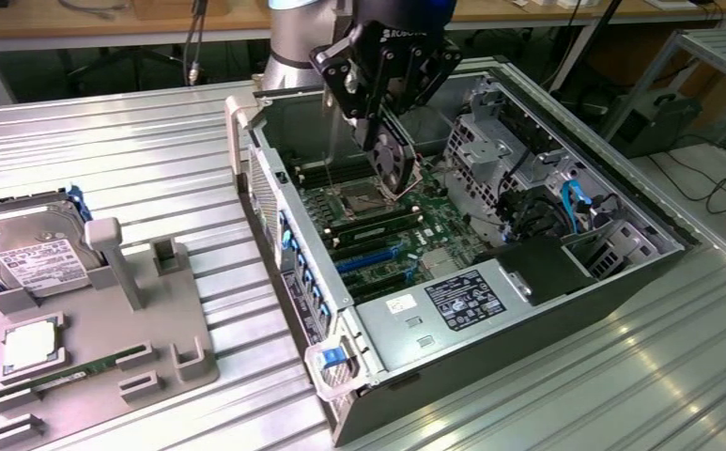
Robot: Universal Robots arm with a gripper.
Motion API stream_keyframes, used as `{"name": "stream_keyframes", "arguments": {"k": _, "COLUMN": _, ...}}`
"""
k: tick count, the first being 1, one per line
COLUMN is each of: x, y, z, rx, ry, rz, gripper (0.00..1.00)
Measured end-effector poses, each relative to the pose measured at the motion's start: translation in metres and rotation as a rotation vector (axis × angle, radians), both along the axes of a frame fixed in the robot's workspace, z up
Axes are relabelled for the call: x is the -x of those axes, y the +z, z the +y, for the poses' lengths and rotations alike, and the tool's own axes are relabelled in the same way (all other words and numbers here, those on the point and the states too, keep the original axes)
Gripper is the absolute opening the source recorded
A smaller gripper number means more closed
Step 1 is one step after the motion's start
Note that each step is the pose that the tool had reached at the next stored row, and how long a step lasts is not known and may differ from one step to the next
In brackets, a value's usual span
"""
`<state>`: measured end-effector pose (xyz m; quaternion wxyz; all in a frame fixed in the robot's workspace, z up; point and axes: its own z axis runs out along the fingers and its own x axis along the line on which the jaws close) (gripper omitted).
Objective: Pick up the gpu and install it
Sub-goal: 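Pick up the gpu and move the gpu toward the slot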
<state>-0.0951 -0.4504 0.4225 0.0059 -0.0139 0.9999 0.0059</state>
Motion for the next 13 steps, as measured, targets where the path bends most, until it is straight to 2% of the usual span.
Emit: {"name": "stream_keyframes", "arguments": {"k": 13, "x": -0.022, "y": 0.0000, "z": 0.0000, "rx": 0.0000, "ry": 0.000, "rz": 0.0000, "gripper": 0.28}}
